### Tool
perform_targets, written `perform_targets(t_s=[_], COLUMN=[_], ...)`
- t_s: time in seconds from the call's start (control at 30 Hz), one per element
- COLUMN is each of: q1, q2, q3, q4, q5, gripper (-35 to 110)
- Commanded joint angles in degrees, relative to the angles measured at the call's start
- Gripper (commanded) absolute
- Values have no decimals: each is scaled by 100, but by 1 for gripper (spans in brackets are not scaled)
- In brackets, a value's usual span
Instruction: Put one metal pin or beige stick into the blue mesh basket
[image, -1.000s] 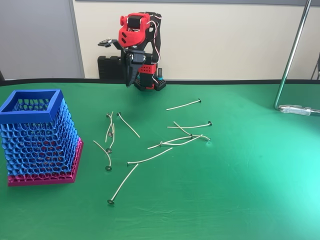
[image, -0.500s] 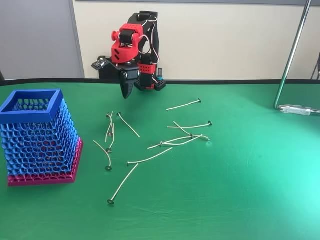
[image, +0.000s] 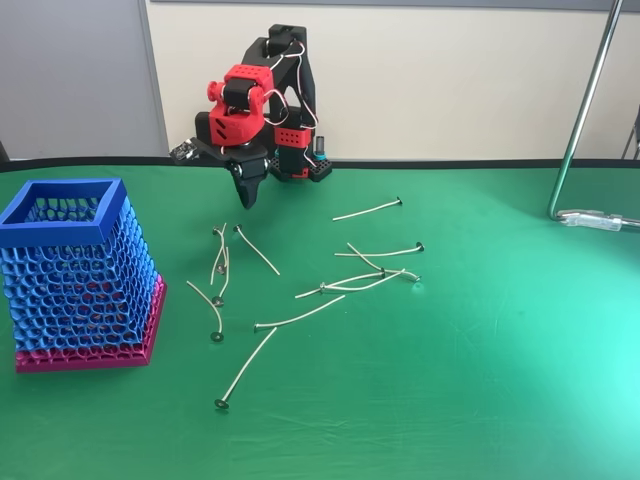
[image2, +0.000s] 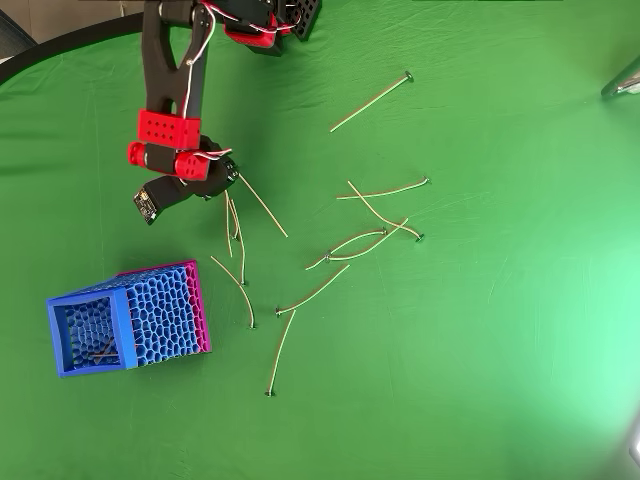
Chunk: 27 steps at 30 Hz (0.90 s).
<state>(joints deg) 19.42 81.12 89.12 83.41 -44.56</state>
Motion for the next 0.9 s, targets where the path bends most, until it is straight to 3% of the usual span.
perform_targets(t_s=[0.0,0.87], q1=[88,185], q2=[-44,-439], q3=[-281,0], q4=[70,246], q5=[-9,-334], gripper=[13,15])
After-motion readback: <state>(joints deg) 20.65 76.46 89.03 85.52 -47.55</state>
